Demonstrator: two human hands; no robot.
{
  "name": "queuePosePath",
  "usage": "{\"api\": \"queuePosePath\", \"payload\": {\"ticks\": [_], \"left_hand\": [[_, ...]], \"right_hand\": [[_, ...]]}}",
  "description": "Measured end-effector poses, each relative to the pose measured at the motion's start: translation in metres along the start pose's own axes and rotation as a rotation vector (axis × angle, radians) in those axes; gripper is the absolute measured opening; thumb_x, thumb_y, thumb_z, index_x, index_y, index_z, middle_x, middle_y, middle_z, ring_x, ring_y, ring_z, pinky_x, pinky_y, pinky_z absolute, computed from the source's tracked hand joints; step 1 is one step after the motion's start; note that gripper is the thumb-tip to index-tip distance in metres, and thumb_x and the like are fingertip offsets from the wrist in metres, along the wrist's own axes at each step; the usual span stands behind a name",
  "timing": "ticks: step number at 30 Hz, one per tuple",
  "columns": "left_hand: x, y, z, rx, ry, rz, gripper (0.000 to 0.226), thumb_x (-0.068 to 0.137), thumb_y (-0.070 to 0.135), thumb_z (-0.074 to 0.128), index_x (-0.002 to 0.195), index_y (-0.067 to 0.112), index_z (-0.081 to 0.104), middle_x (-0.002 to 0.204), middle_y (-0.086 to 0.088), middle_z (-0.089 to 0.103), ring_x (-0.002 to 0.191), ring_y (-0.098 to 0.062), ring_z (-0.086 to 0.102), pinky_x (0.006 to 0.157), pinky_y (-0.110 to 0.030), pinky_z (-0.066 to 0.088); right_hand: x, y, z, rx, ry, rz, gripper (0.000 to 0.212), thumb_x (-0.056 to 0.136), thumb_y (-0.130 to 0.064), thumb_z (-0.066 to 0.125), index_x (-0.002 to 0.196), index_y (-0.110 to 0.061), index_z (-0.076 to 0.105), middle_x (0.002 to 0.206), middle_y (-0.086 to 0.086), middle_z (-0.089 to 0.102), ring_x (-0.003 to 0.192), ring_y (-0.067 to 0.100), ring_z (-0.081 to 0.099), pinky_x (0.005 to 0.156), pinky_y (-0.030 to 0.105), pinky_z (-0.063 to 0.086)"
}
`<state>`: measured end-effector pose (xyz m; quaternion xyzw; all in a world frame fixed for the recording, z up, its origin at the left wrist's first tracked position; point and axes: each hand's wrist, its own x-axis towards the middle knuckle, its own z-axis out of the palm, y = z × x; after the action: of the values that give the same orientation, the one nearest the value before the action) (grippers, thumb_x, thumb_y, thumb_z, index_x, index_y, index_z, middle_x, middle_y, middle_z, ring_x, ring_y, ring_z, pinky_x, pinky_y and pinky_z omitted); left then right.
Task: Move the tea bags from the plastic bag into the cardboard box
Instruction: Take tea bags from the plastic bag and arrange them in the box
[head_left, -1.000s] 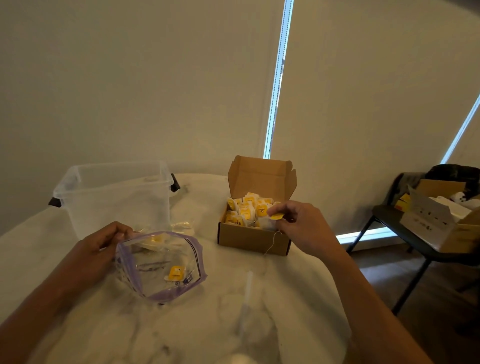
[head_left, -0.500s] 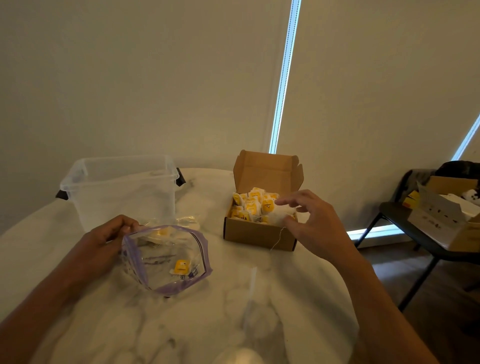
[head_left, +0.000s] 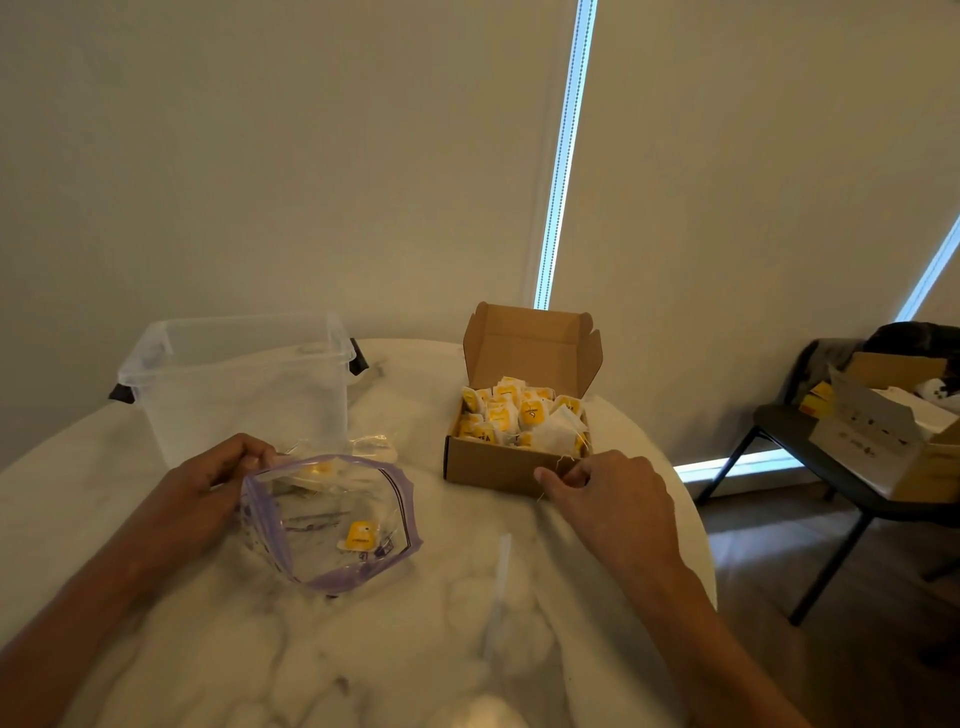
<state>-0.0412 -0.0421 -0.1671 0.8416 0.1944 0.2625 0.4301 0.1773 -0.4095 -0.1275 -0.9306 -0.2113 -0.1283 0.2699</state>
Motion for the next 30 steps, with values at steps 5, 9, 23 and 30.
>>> {"api": "queuePosePath", "payload": {"ticks": [5, 9, 23, 30], "left_hand": [[0.000, 0.002, 0.000, -0.001, 0.010, -0.006, 0.028, 0.113, 0.007, 0.056, 0.107, 0.028, 0.074, 0.105, 0.006, 0.081, 0.103, -0.031, 0.074, 0.092, -0.043, 0.054], [0.000, 0.003, 0.000, -0.004, 0.011, -0.007, 0.025, 0.114, 0.010, 0.057, 0.107, 0.027, 0.074, 0.105, 0.006, 0.081, 0.101, -0.028, 0.074, 0.096, -0.048, 0.057], [-0.003, 0.008, 0.001, -0.018, 0.013, -0.008, 0.024, 0.115, 0.013, 0.054, 0.106, 0.025, 0.073, 0.106, 0.006, 0.081, 0.099, -0.025, 0.072, 0.092, -0.044, 0.055], [-0.003, 0.010, 0.000, 0.004, 0.019, -0.015, 0.028, 0.114, 0.009, 0.056, 0.105, 0.028, 0.074, 0.108, 0.008, 0.082, 0.099, -0.022, 0.074, 0.091, -0.042, 0.055]], "right_hand": [[0.001, 0.001, -0.003, 0.027, 0.100, -0.035, 0.032, 0.089, -0.066, 0.071, 0.089, -0.034, 0.077, 0.071, -0.016, 0.067, 0.068, 0.007, 0.062, 0.063, 0.028, 0.051], [0.000, 0.008, -0.015, 0.015, 0.137, -0.128, 0.026, 0.086, -0.058, 0.080, 0.093, -0.040, 0.062, 0.065, -0.017, 0.058, 0.063, 0.008, 0.060, 0.065, 0.032, 0.057], [0.016, 0.014, -0.028, 0.040, 0.073, -0.305, 0.010, 0.095, -0.049, 0.074, 0.100, -0.043, 0.079, 0.055, -0.024, 0.049, 0.058, 0.003, 0.055, 0.056, 0.020, 0.036], [0.021, -0.009, -0.046, 0.283, -0.001, -0.266, 0.005, 0.093, -0.047, 0.077, 0.094, -0.043, 0.078, 0.066, -0.015, 0.069, 0.067, 0.003, 0.067, 0.062, 0.026, 0.055]]}}
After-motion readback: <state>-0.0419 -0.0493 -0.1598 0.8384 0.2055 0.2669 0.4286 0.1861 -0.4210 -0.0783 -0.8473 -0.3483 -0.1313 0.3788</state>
